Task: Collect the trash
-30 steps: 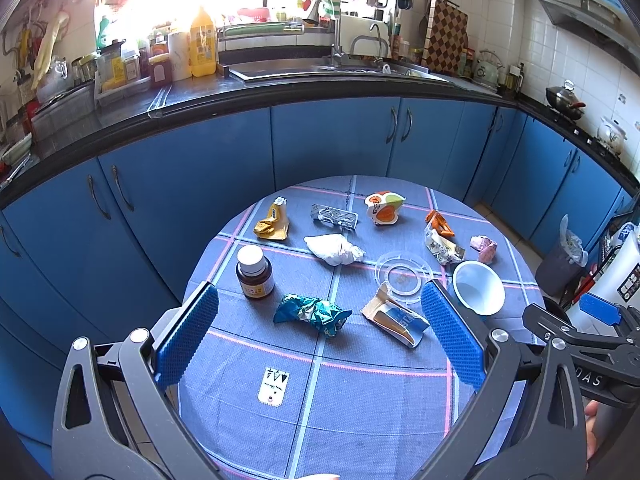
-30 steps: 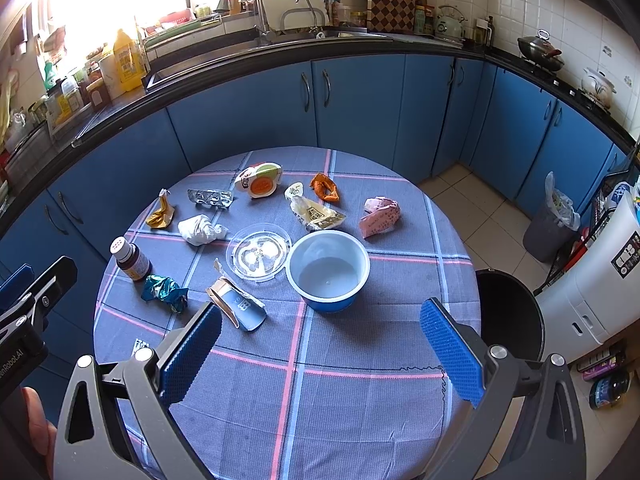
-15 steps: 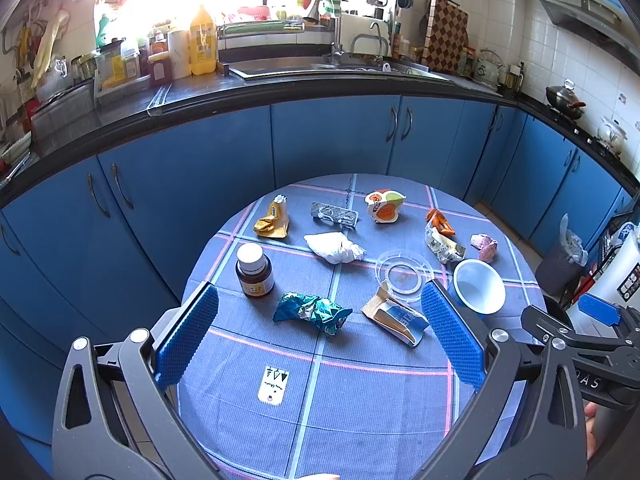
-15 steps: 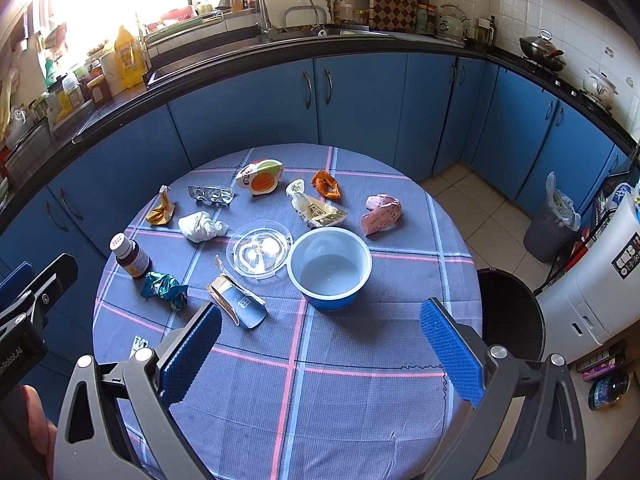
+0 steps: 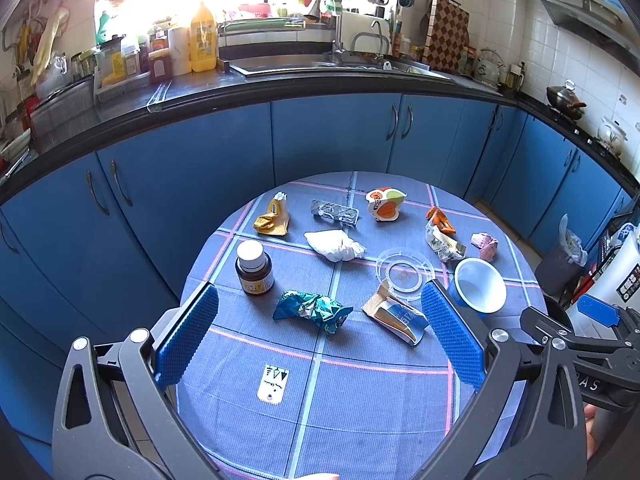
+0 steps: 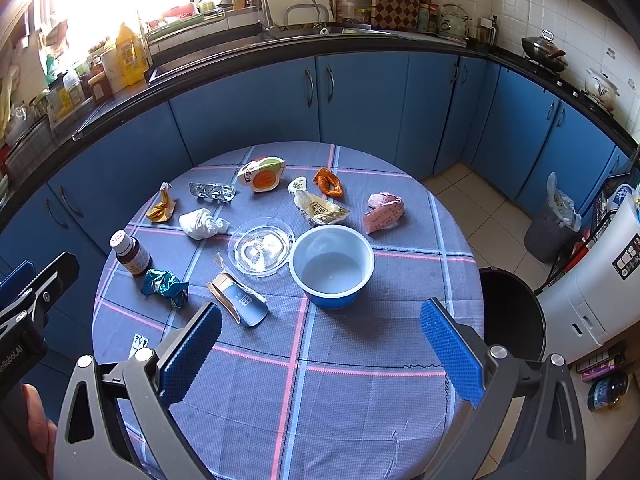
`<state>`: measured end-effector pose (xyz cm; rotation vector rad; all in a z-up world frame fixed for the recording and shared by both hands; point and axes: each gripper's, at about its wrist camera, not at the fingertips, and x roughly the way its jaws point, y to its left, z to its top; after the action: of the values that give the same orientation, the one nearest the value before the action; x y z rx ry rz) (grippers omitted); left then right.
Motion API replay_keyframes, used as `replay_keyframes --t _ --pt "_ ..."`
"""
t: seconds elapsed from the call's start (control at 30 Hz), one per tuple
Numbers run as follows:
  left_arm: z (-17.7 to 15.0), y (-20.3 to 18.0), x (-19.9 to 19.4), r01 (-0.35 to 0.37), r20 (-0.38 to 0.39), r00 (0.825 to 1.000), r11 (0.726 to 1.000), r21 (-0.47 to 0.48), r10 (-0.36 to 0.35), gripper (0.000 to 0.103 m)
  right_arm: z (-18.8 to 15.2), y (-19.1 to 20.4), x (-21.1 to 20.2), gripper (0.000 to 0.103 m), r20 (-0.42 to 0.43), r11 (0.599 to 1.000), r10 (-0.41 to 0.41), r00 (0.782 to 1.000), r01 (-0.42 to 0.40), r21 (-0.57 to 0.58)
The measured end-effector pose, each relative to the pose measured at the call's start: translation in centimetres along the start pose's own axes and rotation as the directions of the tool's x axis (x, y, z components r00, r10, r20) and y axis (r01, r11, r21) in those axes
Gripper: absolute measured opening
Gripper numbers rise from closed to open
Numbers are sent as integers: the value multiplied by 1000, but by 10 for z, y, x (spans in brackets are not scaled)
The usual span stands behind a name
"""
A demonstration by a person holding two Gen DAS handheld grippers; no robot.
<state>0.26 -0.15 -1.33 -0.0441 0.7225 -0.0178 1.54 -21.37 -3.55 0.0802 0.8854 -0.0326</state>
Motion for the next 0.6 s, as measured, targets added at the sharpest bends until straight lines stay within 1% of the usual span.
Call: replay_keyframes --t 0.3,0.6 --pt "-3 4 3 24 1 1000 1000 -6 -24 100 0 0 1 97 -1 1000 -1 1000 1 0" --pt "-2 2 0 27 4 1000 1000 1 -27 100 -1 1 1 97 -3 1000 -1 1000 1 -2"
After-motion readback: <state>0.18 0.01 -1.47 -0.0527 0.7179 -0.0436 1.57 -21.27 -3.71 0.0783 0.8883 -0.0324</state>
